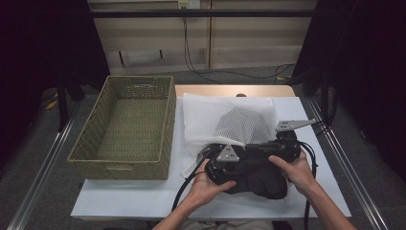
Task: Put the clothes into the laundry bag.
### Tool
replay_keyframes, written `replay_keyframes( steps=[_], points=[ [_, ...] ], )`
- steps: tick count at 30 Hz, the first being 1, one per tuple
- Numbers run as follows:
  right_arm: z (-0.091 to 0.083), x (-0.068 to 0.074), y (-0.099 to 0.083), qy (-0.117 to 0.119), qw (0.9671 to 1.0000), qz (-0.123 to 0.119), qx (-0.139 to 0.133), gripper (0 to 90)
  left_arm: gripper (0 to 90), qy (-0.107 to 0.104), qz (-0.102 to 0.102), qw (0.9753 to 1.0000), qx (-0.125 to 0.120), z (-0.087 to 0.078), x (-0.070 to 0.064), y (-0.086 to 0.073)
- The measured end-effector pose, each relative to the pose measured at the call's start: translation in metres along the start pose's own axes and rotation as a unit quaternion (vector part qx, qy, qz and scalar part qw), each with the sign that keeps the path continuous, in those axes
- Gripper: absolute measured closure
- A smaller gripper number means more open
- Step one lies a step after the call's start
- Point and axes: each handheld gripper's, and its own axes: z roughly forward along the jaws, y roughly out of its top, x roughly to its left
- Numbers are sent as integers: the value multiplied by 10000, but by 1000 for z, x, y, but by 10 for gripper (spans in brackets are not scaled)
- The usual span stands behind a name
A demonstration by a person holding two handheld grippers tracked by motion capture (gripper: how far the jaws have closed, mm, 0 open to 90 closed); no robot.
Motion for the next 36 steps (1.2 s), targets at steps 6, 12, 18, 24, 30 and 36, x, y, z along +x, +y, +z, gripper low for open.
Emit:
replay_keyframes(
  steps=[6,12,18,24,30,36],
  points=[
    [-7,-1,3,171,9997,99,-152,900,788,92,-88,9997,-209,-4,9,9],
    [-12,4,10,215,9995,6,-243,900,790,190,-212,9989,-374,-5,18,14],
    [-6,9,10,284,9994,-61,-171,900,790,132,-424,9969,-649,-12,20,13],
    [-11,8,12,260,9993,-36,-250,900,794,253,-405,9957,-788,-19,24,25],
    [-17,11,15,291,9989,-60,-349,900,794,439,-392,9942,-895,-17,33,39],
    [-24,9,16,323,9984,-14,-462,900,794,773,-246,9923,-934,-23,41,54]
  ],
)
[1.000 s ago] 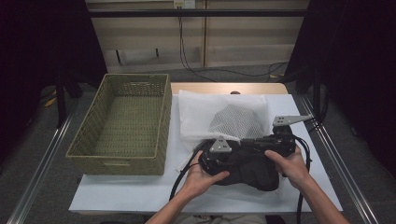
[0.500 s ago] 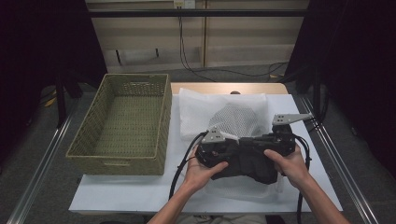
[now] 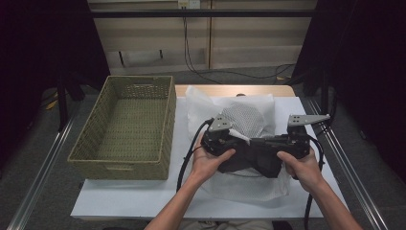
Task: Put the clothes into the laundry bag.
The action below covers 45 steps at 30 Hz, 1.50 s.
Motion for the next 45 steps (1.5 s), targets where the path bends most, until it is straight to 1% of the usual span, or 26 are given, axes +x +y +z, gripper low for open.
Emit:
replay_keyframes(
  steps=[1,2,3,4,7,8,11,15,19,20,21,23,24,25,28,30,32,35,36,37,38,40,41,42,43,45],
  points=[
    [0,0,0,-3,10000,-15,3,900,794,81,14,10000,18,1,3,1],
    [0,0,0,-14,10000,-29,25,900,794,98,-24,9999,-13,3,5,0],
    [0,0,0,-17,10000,-23,25,900,794,175,-113,9998,27,8,13,-4],
    [2,-1,-2,-55,9999,-30,81,900,794,219,-180,9996,63,12,16,-7],
    [4,-3,-6,-86,9998,20,171,900,793,375,-213,9985,338,26,24,-21],
    [5,-5,-8,-122,9997,41,207,900,793,360,-259,9981,424,31,27,-26],
    [8,-12,-14,-179,9993,137,312,900,793,345,-337,9975,510,42,31,-35],
    [12,-19,-21,-263,9984,214,459,900,794,451,-224,9959,750,52,36,-44],
    [17,-19,-24,-251,9979,208,556,900,792,474,-294,9955,769,57,37,-50],
    [19,-18,-24,-236,9980,188,563,900,790,411,-381,9958,730,56,38,-50],
    [19,-18,-24,-254,9979,177,566,900,782,324,-430,9956,768,53,38,-49],
    [18,-19,-25,-283,9978,161,579,900,757,146,-538,9961,677,47,39,-50],
    [17,-20,-25,-286,9978,195,572,900,739,-9,-618,9960,643,42,39,-51],
    [17,-23,-27,-314,9976,212,584,900,702,-79,-606,9961,643,37,38,-51],
    [19,-29,-31,-375,9968,295,645,900,568,-104,-352,9964,762,21,30,-49],
    [20,-33,-34,-398,9963,342,684,900,486,-100,-294,9965,780,10,27,-48],
    [21,-35,-34,-433,9958,357,725,900,422,-125,-259,9966,774,0,24,-49],
    [21,-35,-33,-442,9961,324,693,900,369,-31,-120,9969,773,-16,17,-52],
    [21,-35,-33,-456,9961,303,687,900,356,-25,-72,9969,788,-23,15,-53],
    [21,-35,-33,-451,9962,296,688,900,352,-3,-34,9975,704,-28,12,-54],
    [21,-35,-33,-452,9961,301,690,900,349,89,45,9978,661,-34,9,-55],
    [21,-35,-32,-460,9961,304,688,900,336,61,118,9985,533,-44,3,-57],
    [22,-34,-32,-460,9961,308,692,900,340,-29,132,9986,502,-46,0,-58],
    [22,-34,-32,-462,9961,290,694,900,357,-140,176,9986,482,-45,-3,-59],
    [23,-34,-31,-460,9960,289,704,900,366,-243,222,9980,538,-42,-6,-61],
    [24,-33,-31,-446,9961,279,702,900,391,-340,397,9958,747,-29,-10,-64]
  ],
)
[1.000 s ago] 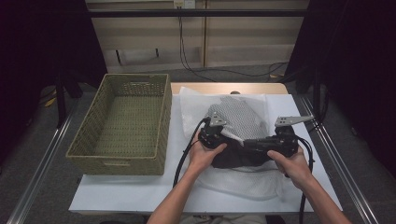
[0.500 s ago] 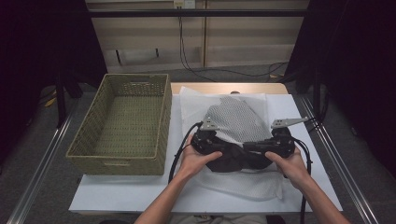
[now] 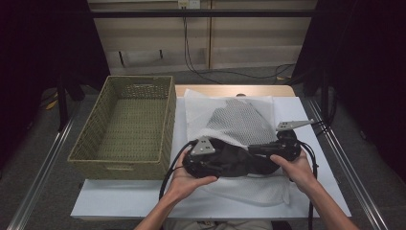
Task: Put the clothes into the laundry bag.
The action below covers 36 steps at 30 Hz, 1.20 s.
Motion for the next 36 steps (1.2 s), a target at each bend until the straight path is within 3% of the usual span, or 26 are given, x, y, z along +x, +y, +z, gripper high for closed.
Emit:
replay_keyframes(
  steps=[1,5,7,9,10,12,14,16,17,19,21,26,28,30,32,35,36],
  points=[
    [1,0,0,-2,10000,-10,4,900,387,-67,4,10000,12,6,0,-1],
    [1,1,1,19,10000,-43,-14,900,289,-198,68,9985,512,33,2,-7],
    [1,0,1,25,10000,-35,10,900,267,-281,106,9977,615,43,2,-12],
    [2,0,2,37,10000,-30,17,900,277,-104,243,9960,856,50,2,-15],
    [3,0,2,48,10000,-35,21,900,386,32,301,9949,961,52,4,-15],
    [4,1,4,65,10000,-50,14,900,523,126,142,9960,873,53,10,-15],
    [4,4,4,78,9999,-87,16,900,621,235,138,9960,856,54,12,-14],
    [4,7,6,84,9999,-119,6,900,715,238,127,9961,835,54,12,-11],
    [3,8,6,94,9998,-147,-8,900,754,219,-26,9969,757,54,13,-8],
    [2,14,9,153,9997,-202,-40,900,817,173,-146,9982,560,53,15,1],
    [2,19,12,180,9995,-266,-77,900,825,112,-295,9988,364,54,18,8],
    [1,22,16,294,9991,-287,-125,900,833,155,-416,9987,233,64,22,16],
    [0,22,15,309,9991,-276,-129,900,836,259,-498,9983,186,70,26,17],
    [-2,21,16,374,9989,-251,-163,900,837,505,-629,9967,4,73,35,28],
    [-3,21,16,417,9987,-233,-198,900,838,563,-648,9963,10,72,38,31],
    [-6,23,18,476,9982,-250,-252,900,839,809,-651,9945,-108,67,50,41],
    [-7,23,18,513,9981,-232,-260,900,839,962,-687,9929,-133,66,54,43]
  ],
)
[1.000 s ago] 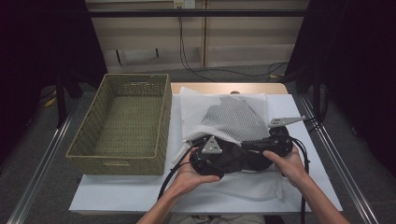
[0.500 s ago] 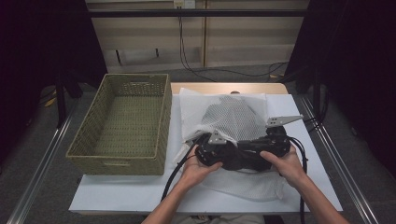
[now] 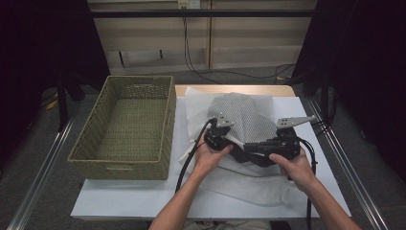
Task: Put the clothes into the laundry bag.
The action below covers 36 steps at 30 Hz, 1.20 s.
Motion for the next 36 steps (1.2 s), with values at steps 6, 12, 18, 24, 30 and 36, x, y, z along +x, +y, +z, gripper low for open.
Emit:
replay_keyframes(
  steps=[6,12,18,24,30,36],
  points=[
    [5,-7,-6,-94,9998,55,183,900,830,142,-138,9995,239,11,13,-12],
    [8,-19,-14,-255,9991,148,317,900,702,-130,-10,9990,420,5,8,-20],
    [5,-21,-15,-315,9989,195,279,900,446,-349,188,9987,333,-22,-8,-22],
    [4,-22,-14,-370,9988,175,250,900,319,-537,223,9980,245,-55,-18,-22],
    [5,-23,-13,-389,9987,176,268,900,309,-854,344,9956,185,-41,-28,-27],
    [2,-22,-12,-388,9989,156,233,900,471,-1210,594,9902,364,-9,-46,-30]
  ],
)
